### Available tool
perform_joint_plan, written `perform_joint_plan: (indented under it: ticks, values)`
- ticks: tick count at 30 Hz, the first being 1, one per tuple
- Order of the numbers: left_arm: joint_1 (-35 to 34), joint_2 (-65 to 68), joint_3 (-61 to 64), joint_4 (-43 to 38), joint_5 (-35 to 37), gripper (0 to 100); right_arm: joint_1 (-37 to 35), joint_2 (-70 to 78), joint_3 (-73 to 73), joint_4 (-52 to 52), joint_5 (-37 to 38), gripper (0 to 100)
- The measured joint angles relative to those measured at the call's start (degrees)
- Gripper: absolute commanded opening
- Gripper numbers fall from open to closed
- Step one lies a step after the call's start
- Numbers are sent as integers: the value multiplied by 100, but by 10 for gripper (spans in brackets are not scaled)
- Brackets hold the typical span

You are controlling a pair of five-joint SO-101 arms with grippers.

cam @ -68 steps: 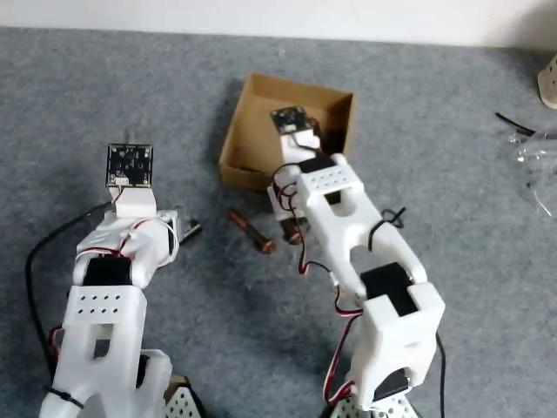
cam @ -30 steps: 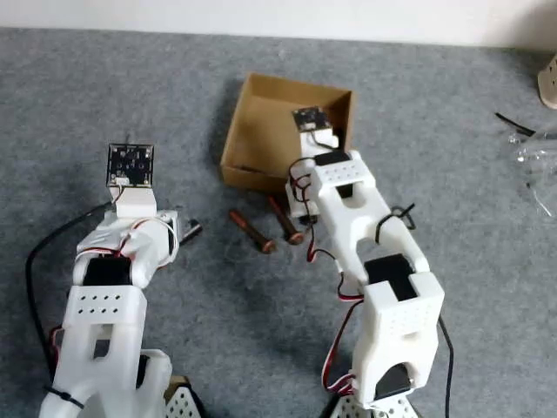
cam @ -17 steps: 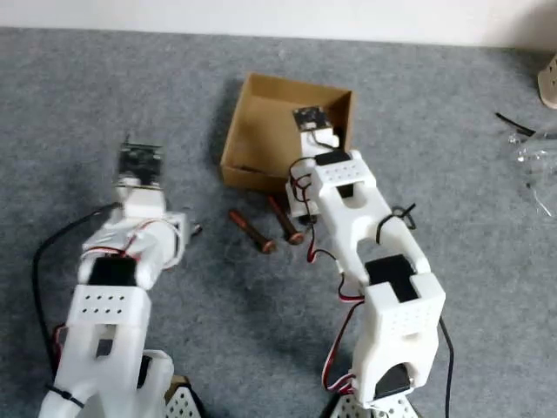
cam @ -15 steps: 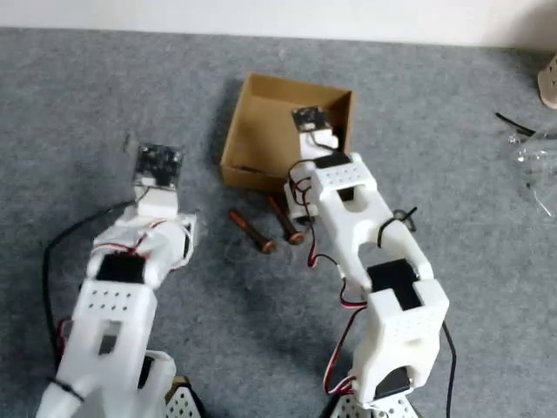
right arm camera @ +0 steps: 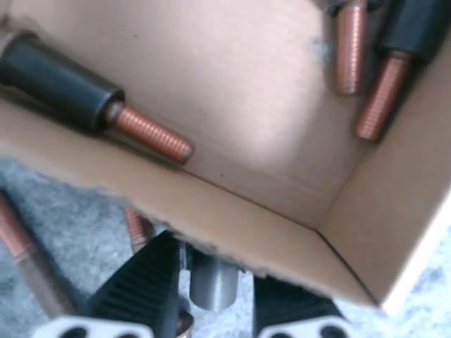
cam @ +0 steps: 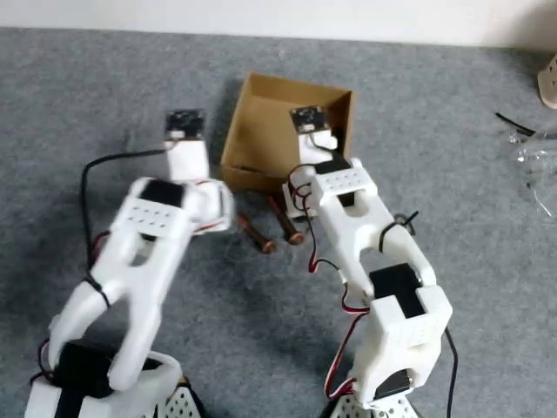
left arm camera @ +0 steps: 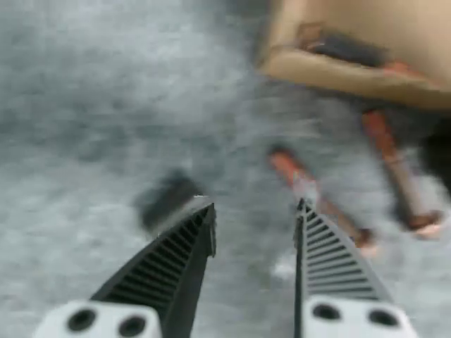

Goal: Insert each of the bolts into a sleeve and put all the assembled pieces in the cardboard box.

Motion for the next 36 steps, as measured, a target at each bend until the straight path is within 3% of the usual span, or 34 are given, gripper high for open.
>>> perform_joint_plan:
  ticks: [9, 15, 21, 31, 36]
  values:
    - [844, 79, 273, -1099, 1890, 178, 0, 0, 9, 0, 0, 3]
    - [826, 79, 308, -1257, 2743, 181, 0, 0, 26, -158, 0, 3]
    - [536, 563, 334, -1222, 2910, 182, 0, 0, 26, -193, 0, 3]
    - [571, 1231, 114, -448, 2954, 182, 0, 0, 26, -220, 0, 3]
    - [624, 1240, 114, -615, 3147, 182, 0, 0, 26, -229, 0, 3]
